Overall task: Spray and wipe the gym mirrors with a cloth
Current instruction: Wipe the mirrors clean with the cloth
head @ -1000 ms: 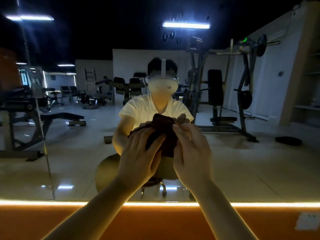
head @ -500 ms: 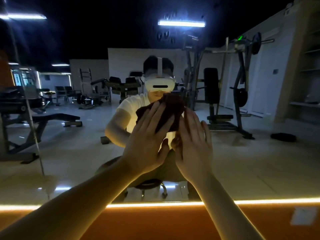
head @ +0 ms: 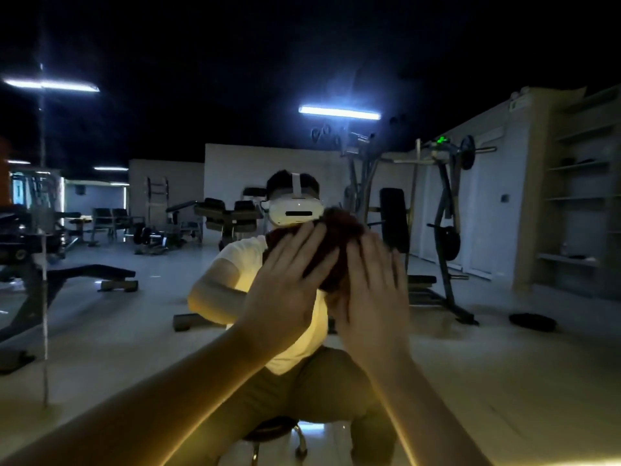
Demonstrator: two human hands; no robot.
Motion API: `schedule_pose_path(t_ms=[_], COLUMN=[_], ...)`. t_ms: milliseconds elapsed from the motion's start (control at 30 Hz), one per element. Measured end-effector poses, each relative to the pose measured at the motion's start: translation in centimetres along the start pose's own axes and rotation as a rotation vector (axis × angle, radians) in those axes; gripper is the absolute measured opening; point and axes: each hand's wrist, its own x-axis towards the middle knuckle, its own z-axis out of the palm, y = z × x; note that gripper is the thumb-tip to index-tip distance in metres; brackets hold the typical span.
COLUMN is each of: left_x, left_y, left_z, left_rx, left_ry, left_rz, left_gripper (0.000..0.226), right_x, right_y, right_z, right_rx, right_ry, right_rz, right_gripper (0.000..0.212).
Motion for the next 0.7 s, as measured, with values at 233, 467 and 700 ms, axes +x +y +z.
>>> schedule_pose_path(t_ms=[233,467,700], left_x=[4.1,18.5,10.2], left_y=[-6.2,-10.6,-3.3], left_z=[-2.6,-5.4,-1.6], left_rx=[0.261,0.291,0.057], left_ry=[-0.131,0.146,0.066], left_rz=[0.326,-0.229,-0.010], left_gripper=[0.049,0.051,0.050], right_x=[9.7,11.9,14.8], right_y=[3.1,3.9,4.6], right_z=[-1.4,-0.7,-3.1], right_rx=[-0.061,-0.082,0.120], right_ry=[0.023,0.114,0.202], right_rz=[-0.119,-0.171,-0.131], right_gripper=[0.059,0.057,0.038])
